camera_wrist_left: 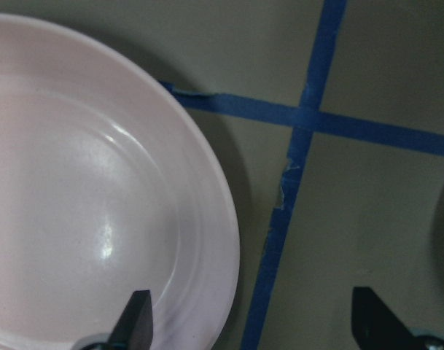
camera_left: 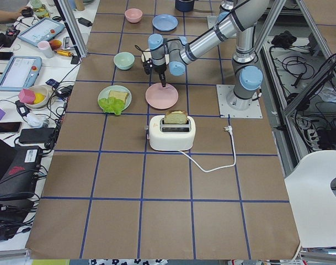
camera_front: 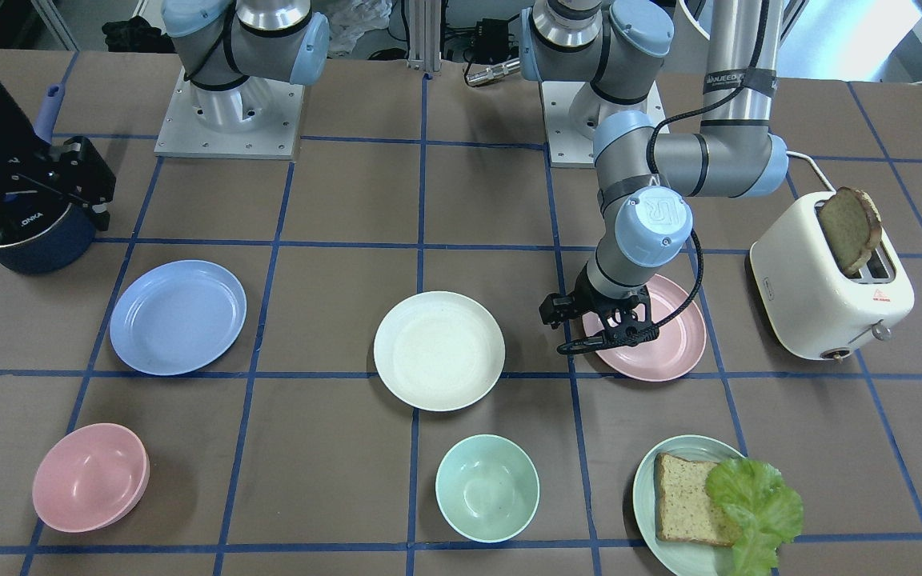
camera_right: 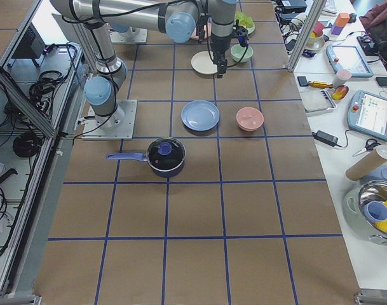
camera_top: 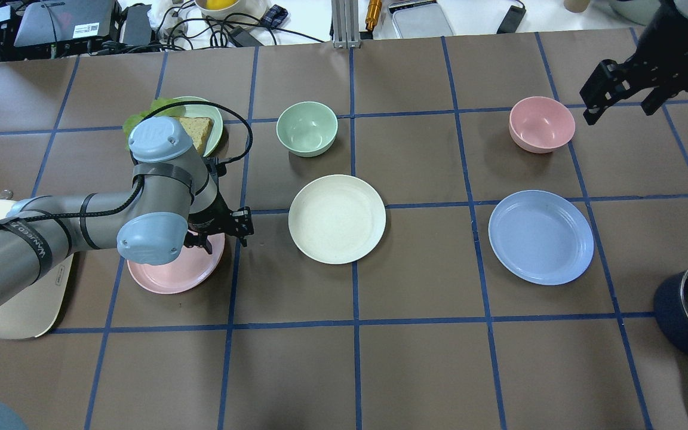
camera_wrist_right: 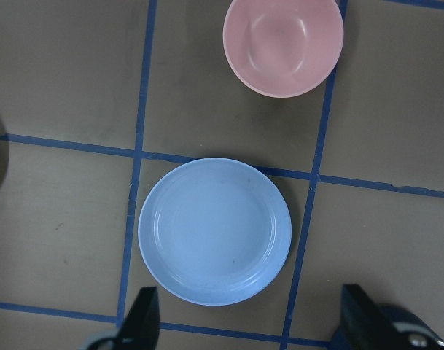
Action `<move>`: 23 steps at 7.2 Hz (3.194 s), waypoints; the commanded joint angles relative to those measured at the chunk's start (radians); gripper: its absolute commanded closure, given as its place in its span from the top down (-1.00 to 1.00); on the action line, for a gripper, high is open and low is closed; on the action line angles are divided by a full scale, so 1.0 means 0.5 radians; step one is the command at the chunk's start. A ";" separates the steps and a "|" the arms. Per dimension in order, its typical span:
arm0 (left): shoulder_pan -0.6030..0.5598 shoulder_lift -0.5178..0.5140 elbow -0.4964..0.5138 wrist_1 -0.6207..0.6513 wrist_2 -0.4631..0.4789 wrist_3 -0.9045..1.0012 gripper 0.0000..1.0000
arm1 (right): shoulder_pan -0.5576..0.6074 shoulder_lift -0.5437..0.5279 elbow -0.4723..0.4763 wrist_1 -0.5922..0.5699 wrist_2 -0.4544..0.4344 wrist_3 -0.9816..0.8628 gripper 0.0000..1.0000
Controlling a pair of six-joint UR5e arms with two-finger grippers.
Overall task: Stack three plates with pink and blue
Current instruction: 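Grasp the pink plate rim with the left gripper while the right arm moves aside, then carry the pink plate with the left gripper onto the cream plate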
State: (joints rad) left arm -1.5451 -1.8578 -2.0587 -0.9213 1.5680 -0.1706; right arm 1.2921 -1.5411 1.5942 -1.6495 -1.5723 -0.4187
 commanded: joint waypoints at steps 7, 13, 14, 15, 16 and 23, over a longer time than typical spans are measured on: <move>-0.219 0.092 0.134 -0.083 0.143 0.111 -1.00 | -0.326 0.014 0.784 -0.817 0.021 -0.362 0.57; -0.955 -0.241 1.103 -0.790 0.208 -0.066 -1.00 | -0.400 0.198 0.874 -0.968 0.125 -0.359 0.34; -1.029 -0.345 1.217 -0.790 0.211 -0.143 -1.00 | -0.400 0.241 0.871 -0.972 0.138 -0.359 0.27; -1.106 -0.447 1.267 -0.787 0.238 -0.265 -1.00 | -0.400 0.287 0.865 -0.972 0.150 -0.356 0.18; -1.143 -0.511 1.273 -0.774 0.312 -0.312 -1.00 | -0.400 0.315 0.858 -0.990 0.150 -0.353 0.13; -1.199 -0.653 1.267 -0.692 0.318 -0.340 -0.87 | -0.403 0.533 0.803 -1.242 0.147 -0.043 0.16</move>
State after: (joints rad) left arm -2.1391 -2.1801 -1.4244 -1.2688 1.7241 -0.3392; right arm 1.0911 -1.2912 2.0038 -2.2689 -1.4981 -0.4517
